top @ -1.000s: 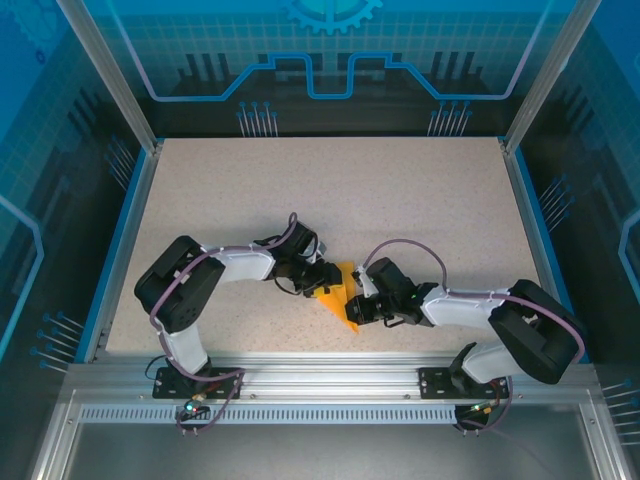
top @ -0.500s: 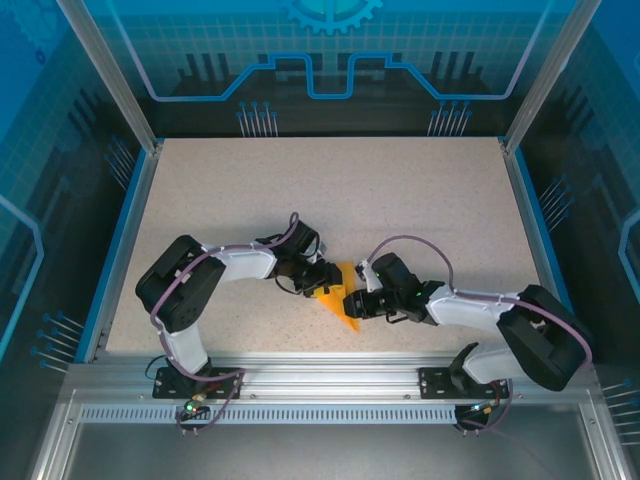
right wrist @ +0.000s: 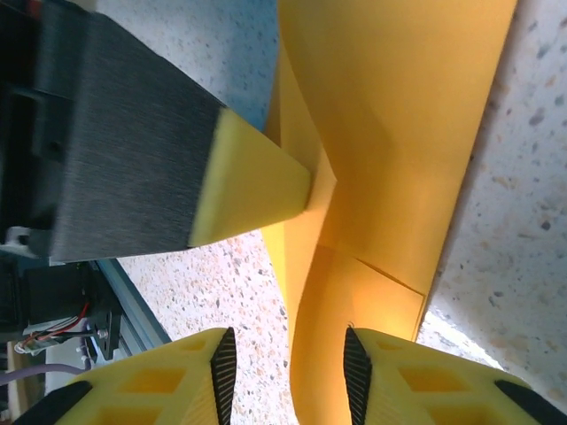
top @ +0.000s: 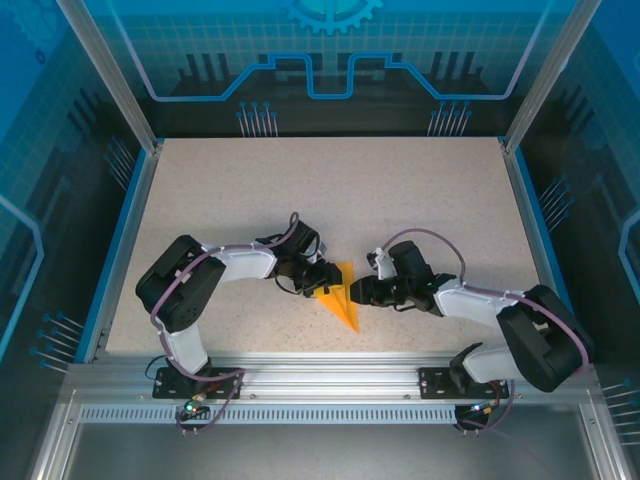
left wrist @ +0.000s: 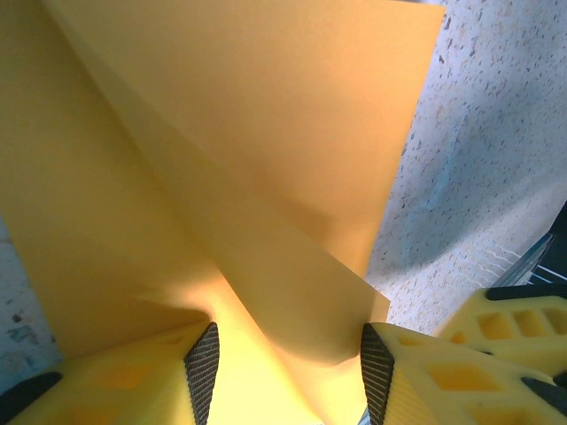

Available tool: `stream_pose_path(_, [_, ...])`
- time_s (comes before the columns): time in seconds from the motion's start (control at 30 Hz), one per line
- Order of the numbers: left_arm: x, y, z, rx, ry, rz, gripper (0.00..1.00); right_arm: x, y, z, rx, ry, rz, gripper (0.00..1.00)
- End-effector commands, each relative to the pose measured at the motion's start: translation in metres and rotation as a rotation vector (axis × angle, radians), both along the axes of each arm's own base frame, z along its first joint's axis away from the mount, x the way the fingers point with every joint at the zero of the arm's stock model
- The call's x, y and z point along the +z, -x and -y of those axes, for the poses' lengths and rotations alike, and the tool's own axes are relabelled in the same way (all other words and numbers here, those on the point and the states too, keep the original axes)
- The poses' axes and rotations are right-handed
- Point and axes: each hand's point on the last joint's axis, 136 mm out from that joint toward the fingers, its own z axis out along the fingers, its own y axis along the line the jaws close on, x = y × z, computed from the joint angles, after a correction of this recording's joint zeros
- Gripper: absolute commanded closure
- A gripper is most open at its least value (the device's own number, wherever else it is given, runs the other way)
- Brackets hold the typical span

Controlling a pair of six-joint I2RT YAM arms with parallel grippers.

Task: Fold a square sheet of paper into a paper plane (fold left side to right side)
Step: Fourth fold the wing at the center of the table.

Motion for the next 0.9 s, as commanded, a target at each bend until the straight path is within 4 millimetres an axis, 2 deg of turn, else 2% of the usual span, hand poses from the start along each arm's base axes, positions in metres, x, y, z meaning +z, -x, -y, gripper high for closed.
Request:
stream_pose_path(0.0, [-0.014, 0.009, -0.009, -0.008, -0.069, -0.036, 0.5, 0.007, -0.006, -0.01, 0.01, -0.06, -0.024, 0.63])
stream_pose_path(0.27, [-0.014, 0.008, -0.009, -0.008, -0.071, -0.036, 0.5, 0.002, -0.006, -0.022, 0.042, -0.085, -0.049, 0.68])
stream_pose_path(0.43, [-0.013, 0.008, -0.009, -0.008, -0.071, -0.036, 0.5, -0.003, -0.008, -0.026, 0.047, -0.077, -0.068, 0.74])
stream_pose_path(0.87, [-0.013, 0.009, -0.01, -0.009, -0.074, -0.037, 0.5, -0.017, -0.005, -0.017, 0.041, -0.003, -0.084, 0.91])
